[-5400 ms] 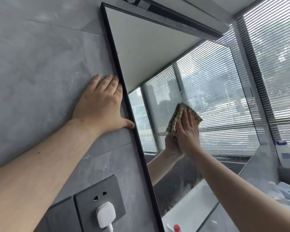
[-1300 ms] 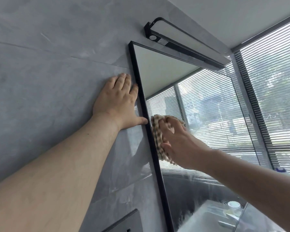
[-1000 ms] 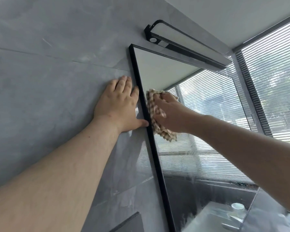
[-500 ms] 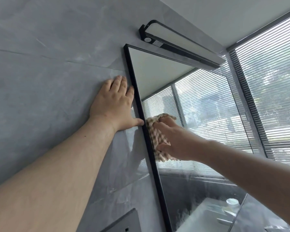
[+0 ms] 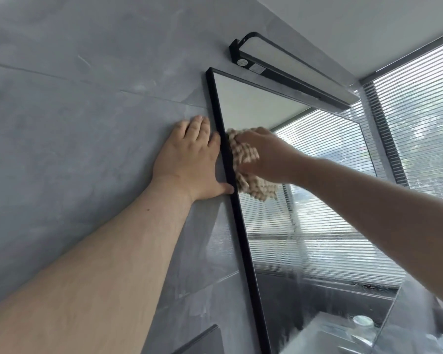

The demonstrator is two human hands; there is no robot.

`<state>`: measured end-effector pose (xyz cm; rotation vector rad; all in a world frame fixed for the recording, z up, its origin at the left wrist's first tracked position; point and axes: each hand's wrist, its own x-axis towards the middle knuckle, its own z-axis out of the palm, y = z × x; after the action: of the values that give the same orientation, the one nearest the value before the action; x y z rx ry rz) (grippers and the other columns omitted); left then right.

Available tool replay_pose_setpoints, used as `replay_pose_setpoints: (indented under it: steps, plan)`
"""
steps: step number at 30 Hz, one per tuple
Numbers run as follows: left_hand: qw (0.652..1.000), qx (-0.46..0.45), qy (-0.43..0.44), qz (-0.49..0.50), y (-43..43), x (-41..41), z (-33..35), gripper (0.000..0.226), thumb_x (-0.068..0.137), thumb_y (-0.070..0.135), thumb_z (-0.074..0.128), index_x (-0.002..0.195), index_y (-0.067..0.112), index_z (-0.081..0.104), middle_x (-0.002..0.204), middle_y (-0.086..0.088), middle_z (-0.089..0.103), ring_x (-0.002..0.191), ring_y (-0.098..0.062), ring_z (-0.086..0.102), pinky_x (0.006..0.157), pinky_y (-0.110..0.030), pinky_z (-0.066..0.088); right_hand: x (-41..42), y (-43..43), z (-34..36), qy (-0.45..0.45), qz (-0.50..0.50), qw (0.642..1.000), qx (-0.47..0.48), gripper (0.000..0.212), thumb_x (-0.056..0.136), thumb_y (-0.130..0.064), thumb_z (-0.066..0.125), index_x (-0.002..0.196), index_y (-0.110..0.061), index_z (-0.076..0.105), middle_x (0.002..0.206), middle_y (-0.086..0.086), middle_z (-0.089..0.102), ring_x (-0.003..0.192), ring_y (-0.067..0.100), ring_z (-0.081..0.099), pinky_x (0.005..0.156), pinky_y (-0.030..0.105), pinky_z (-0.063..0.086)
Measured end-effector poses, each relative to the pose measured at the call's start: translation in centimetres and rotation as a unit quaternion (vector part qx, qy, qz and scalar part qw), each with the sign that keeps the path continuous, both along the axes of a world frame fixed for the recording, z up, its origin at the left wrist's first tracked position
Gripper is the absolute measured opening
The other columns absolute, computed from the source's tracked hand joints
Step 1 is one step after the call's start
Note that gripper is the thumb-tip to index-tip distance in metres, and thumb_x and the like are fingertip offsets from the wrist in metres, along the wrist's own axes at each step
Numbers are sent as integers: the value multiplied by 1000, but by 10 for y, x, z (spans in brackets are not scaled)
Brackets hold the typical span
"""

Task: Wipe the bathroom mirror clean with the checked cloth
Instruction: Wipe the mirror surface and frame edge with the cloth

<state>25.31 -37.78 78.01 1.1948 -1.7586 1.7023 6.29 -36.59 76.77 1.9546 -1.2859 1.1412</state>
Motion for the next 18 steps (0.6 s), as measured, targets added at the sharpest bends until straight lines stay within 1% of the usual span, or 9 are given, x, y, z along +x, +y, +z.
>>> replay_pose_setpoints:
  steps: [2,4,5,7,9,10,11,14,18]
  plan:
    - [1000,-4,-3,-1,0,0,0,121,69,96,29,156,13,19,164,-19,14,153,-33,9,123,-48,11,3,2,23,6,-3,1000,-15,66,89,-28,72,147,-23,42,138,6,46,115,20,47,87,31,41]
    - [1000,-7,-5,0,-1,0,-1,120,69,95,29,156,14,19,164,-18,16,152,-33,10,123,-47,11,3,2,38,11,-14,1000,-22,66,87,-29,73,145,-25,43,133,4,48,113,22,50,81,31,41]
    - [1000,-7,-5,1,-1,1,-1,119,69,95,28,156,14,19,164,-18,16,152,-33,10,123,-47,11,3,0,40,13,-15,1000,-23,67,86,-30,73,145,-26,43,134,4,48,115,24,51,82,32,43]
    - [1000,-8,-5,2,-1,1,0,119,69,95,27,156,14,19,164,-18,15,153,-33,10,123,-47,11,1,-3,38,15,-5,1000,-20,68,86,-30,73,146,-26,41,139,5,46,121,26,50,91,35,45]
    - [1000,-9,-5,4,-1,0,0,119,69,95,25,157,14,19,164,-18,14,153,-32,9,123,-48,10,0,-6,31,11,9,1000,-16,69,87,-29,73,148,-26,41,144,5,43,126,26,47,100,38,44]
    - [1000,-8,-4,5,-1,0,0,119,69,95,25,157,15,18,165,-18,13,153,-32,8,123,-48,10,0,-5,27,9,15,1000,-15,69,87,-28,73,148,-26,41,144,5,43,127,26,47,102,38,44]
    - [1000,-5,-3,8,-1,0,-1,119,70,96,24,158,15,18,165,-17,12,153,-32,8,123,-47,9,0,-5,23,9,20,1000,-14,69,87,-27,74,148,-26,41,143,4,43,126,25,47,102,36,43]
    - [1000,3,0,12,0,0,-1,120,70,96,22,158,15,15,166,-17,9,153,-31,5,124,-47,7,2,-2,5,14,27,999,-9,68,86,-26,74,147,-24,43,141,3,42,121,23,49,97,32,43]
    - [1000,15,9,5,3,0,-1,120,70,95,29,157,14,16,166,-16,10,153,-31,5,124,-45,6,2,3,-30,12,37,999,22,67,85,-26,76,144,-27,45,142,4,38,116,24,53,99,37,49]
